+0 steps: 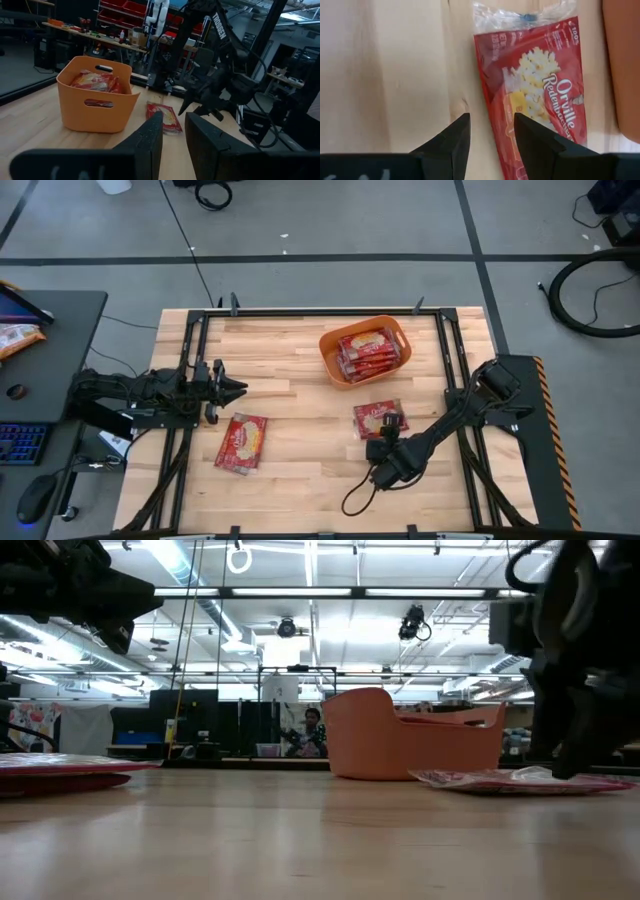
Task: Sort popcorn bags into baskets
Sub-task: Put the popcorn pack into the orange bin
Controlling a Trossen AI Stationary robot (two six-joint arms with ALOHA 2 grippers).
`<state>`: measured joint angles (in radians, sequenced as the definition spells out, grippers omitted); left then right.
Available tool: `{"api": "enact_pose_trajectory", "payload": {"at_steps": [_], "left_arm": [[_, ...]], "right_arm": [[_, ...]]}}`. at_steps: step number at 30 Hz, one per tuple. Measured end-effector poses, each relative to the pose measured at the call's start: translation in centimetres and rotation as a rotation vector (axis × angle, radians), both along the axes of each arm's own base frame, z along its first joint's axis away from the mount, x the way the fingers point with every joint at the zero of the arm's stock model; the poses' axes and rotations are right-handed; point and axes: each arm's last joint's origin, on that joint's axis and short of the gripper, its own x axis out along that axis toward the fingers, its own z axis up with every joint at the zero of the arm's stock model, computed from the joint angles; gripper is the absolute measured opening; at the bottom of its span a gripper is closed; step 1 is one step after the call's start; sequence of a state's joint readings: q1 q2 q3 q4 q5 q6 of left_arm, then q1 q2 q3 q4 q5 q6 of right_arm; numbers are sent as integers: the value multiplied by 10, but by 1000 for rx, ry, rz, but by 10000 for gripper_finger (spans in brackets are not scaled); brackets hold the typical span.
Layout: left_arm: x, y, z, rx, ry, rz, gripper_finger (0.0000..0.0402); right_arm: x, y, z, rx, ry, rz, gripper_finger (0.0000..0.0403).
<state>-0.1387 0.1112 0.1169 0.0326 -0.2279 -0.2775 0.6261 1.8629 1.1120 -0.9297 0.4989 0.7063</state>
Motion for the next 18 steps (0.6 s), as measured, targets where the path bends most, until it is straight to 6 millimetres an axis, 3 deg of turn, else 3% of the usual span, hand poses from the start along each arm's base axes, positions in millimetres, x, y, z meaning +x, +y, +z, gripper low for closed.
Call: {"api": "enact_pose_trajectory", "payload": {"at_steps": [14, 18], "left_arm": [[0, 0, 0, 0, 1, 0, 87], [0, 0, 0, 0, 1, 0, 87]], "right_arm": [[-19, -15, -30, -101, -33, 43, 157], [-18, -19, -31, -117, -7, 70, 130]]}}
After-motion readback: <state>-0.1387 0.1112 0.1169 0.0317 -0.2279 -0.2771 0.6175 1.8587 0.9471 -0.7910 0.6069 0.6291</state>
